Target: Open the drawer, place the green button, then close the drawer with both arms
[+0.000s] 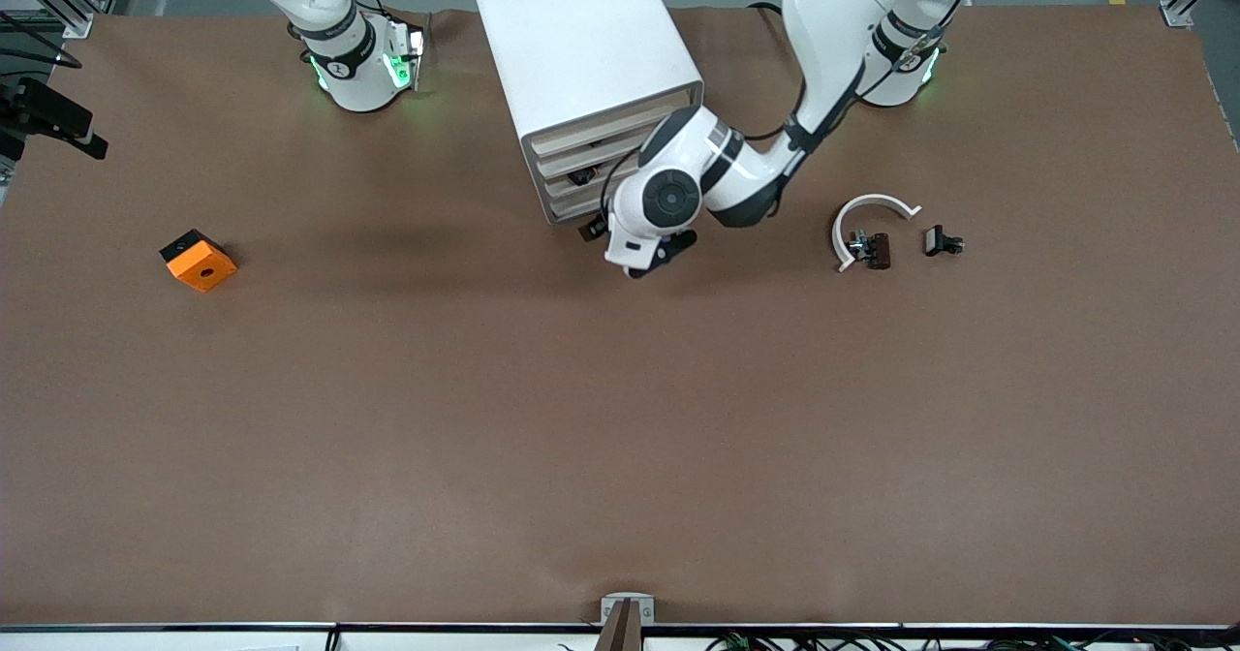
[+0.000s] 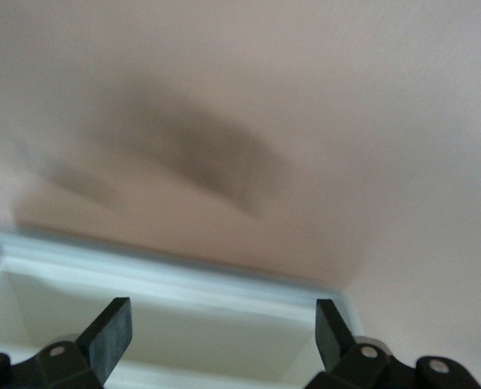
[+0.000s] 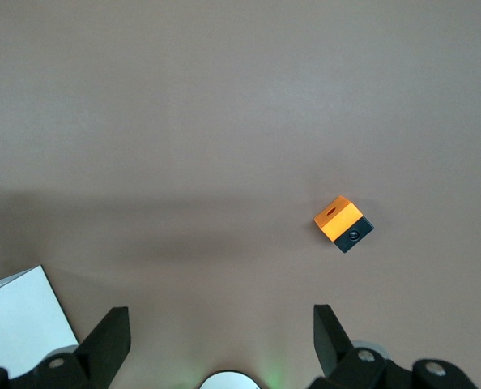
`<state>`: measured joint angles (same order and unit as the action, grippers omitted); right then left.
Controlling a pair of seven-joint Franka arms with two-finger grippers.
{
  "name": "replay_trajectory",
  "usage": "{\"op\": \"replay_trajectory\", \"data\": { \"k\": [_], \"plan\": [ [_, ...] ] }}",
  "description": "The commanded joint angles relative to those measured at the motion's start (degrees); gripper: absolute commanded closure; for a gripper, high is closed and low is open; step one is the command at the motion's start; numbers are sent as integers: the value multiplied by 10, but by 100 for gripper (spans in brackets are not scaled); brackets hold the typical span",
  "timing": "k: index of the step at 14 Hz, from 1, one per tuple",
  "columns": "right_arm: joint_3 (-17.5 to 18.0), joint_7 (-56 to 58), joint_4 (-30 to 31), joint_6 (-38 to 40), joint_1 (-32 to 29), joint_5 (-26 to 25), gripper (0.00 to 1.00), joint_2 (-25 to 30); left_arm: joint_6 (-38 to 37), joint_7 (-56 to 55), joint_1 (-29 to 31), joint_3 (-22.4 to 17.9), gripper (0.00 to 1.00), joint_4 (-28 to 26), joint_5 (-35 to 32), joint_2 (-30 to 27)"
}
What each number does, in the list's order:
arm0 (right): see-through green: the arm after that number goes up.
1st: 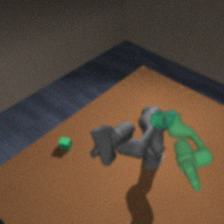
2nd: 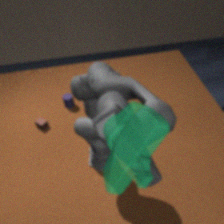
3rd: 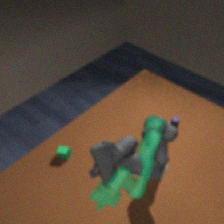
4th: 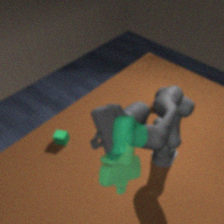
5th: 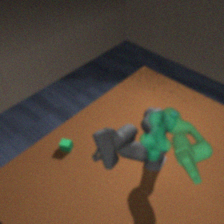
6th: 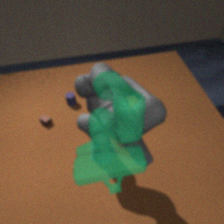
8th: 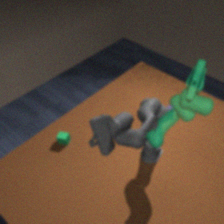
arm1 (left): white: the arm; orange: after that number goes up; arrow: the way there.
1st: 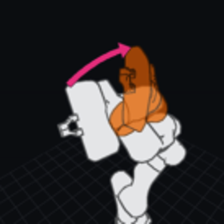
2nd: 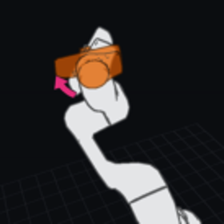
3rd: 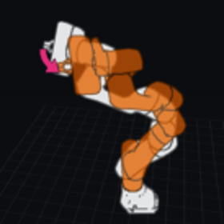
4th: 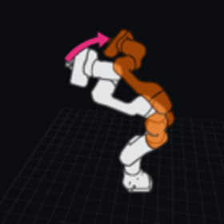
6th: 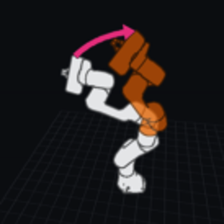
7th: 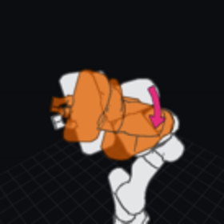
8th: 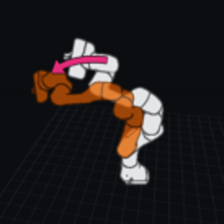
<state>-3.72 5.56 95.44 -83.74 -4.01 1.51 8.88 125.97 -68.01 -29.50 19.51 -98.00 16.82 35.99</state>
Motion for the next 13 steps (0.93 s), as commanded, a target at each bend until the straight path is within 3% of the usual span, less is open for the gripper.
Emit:
{"op": "replay_trajectory", "data": {
  "k": [1,5,13],
  "plan": [
    [17,-13,-5,9,-15,-1,0,7,-13,42,53,2,0,35,-57,-7],
    [17,-6,-17,7,-8,-27,0,7,-19,133,132,3,0,35,-105,-45],
    [14,-12,-17,8,-8,-21,0,7,-27,383,278,4,0,-96,-215,-219]
  ]
}}
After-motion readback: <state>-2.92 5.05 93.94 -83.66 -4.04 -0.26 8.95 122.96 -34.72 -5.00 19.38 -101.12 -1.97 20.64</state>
